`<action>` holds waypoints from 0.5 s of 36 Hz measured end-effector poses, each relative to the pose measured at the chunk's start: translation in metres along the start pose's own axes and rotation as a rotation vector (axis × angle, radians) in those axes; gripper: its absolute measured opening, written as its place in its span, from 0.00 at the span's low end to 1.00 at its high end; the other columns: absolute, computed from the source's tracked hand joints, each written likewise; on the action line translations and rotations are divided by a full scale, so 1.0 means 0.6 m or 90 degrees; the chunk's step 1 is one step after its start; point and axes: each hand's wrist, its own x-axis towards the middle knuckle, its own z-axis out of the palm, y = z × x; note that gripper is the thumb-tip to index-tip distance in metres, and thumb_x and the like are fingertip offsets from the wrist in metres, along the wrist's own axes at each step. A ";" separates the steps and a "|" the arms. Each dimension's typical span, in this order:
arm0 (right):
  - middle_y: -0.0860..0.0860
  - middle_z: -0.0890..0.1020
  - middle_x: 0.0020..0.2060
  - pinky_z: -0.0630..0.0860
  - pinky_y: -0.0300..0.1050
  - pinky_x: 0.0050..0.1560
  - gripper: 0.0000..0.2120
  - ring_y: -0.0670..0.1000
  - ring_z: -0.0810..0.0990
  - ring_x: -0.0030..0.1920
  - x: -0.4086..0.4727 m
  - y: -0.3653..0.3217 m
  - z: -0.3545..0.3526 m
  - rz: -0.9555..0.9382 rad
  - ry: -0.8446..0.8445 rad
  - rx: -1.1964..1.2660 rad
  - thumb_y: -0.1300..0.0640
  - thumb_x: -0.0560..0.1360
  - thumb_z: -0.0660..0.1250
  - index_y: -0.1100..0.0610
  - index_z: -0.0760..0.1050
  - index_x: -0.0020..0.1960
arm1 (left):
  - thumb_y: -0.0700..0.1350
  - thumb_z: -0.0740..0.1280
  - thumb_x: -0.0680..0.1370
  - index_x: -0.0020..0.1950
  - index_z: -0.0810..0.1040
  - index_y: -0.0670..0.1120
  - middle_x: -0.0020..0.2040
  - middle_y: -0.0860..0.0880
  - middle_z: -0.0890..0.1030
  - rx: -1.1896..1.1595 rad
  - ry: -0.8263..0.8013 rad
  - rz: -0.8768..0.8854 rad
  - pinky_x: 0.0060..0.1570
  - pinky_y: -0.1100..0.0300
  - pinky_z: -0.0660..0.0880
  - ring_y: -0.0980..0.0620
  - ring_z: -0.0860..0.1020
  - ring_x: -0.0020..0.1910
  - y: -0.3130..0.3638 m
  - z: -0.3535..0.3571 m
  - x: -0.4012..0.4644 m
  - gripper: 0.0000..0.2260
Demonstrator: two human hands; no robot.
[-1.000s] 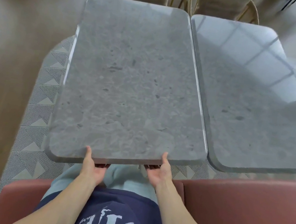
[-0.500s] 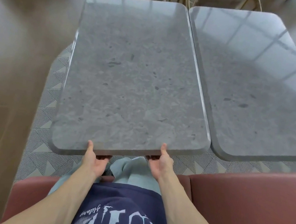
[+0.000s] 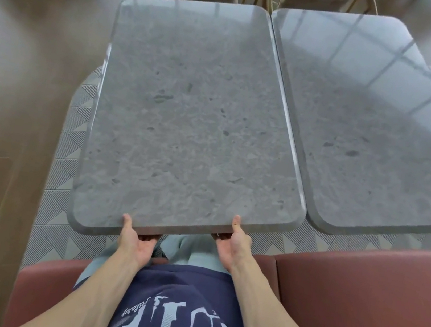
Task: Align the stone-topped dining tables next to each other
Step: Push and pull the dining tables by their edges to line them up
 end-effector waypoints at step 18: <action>0.65 0.77 0.64 0.73 0.61 0.63 0.21 0.64 0.76 0.65 -0.018 -0.009 0.005 0.044 0.021 -0.020 0.55 0.83 0.61 0.67 0.69 0.69 | 0.59 0.57 0.82 0.73 0.69 0.45 0.69 0.41 0.74 -0.048 0.032 -0.011 0.69 0.41 0.67 0.40 0.72 0.68 0.001 -0.003 -0.010 0.25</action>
